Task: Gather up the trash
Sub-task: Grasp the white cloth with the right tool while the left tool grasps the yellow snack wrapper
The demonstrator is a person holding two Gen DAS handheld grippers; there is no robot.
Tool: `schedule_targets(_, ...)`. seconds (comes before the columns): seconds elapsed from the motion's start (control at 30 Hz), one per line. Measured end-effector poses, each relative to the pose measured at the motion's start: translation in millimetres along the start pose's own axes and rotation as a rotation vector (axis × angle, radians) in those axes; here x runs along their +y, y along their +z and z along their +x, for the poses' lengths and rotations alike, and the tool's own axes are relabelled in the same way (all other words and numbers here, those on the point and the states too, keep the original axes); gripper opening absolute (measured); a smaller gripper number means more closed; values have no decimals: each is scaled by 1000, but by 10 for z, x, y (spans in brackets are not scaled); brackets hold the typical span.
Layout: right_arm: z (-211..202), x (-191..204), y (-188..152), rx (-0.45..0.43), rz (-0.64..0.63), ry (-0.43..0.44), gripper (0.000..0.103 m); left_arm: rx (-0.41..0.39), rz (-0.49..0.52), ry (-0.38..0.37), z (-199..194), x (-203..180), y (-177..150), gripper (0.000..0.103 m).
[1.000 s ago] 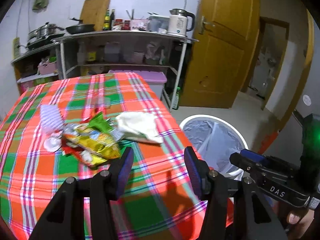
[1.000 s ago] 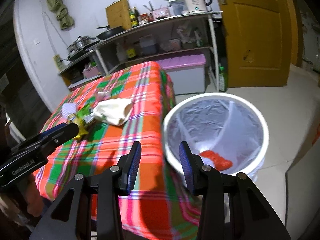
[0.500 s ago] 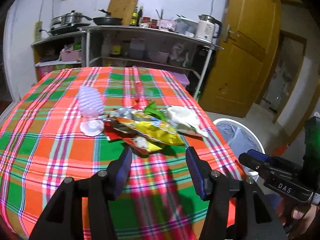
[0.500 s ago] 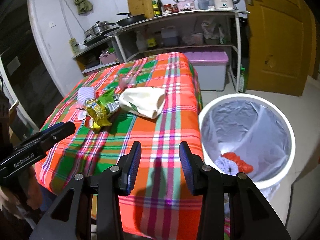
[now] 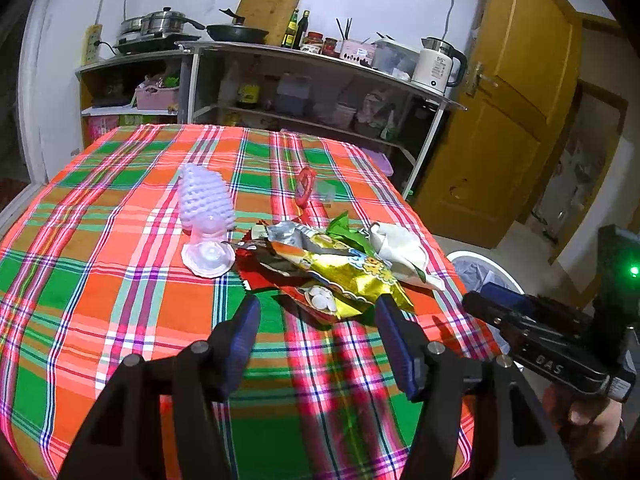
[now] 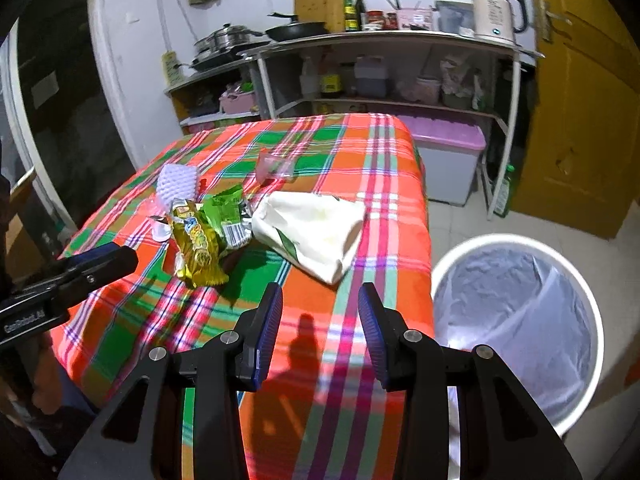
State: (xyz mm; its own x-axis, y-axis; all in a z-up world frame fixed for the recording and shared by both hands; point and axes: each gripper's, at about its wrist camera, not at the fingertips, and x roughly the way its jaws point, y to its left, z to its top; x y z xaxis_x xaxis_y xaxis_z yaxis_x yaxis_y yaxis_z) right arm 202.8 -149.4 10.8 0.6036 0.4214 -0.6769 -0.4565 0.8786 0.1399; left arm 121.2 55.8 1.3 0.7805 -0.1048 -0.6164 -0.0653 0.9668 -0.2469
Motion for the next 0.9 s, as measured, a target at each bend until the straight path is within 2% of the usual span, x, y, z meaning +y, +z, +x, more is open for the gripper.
schedule_targets(0.27, 352, 129, 148, 38, -114, 22, 41, 30, -60, -28, 147, 121, 110, 65)
schedule_targets(0.43, 527, 134, 175, 77, -135, 31, 41, 52, -78, -63, 253, 88, 163, 66)
schedule_targets(0.47, 555, 126, 171, 84, -135, 33, 37, 57, -81, -73, 276, 78, 171, 66)
schedule_targets(0.5, 569, 115, 168, 89, -134, 36, 26, 64, -83, -81, 302, 63, 176, 66)
schedule_targets(0.57, 584, 99, 160, 94, -124, 45, 24, 73, -84, -93, 343, 30, 179, 67)
schedule_targets(0.67, 559, 101, 156, 86, -121, 56, 9, 87, -91, -97, 408, -10, 190, 71)
schedule_targets(0.77, 529, 87, 137, 84, -100, 77, 4, 104, -98, -93, 474, -52, 208, 71)
schedule_targets(0.9, 484, 58, 92, 79, -73, 79, 3, 103, -80, -85, 499, -127, 219, 71)
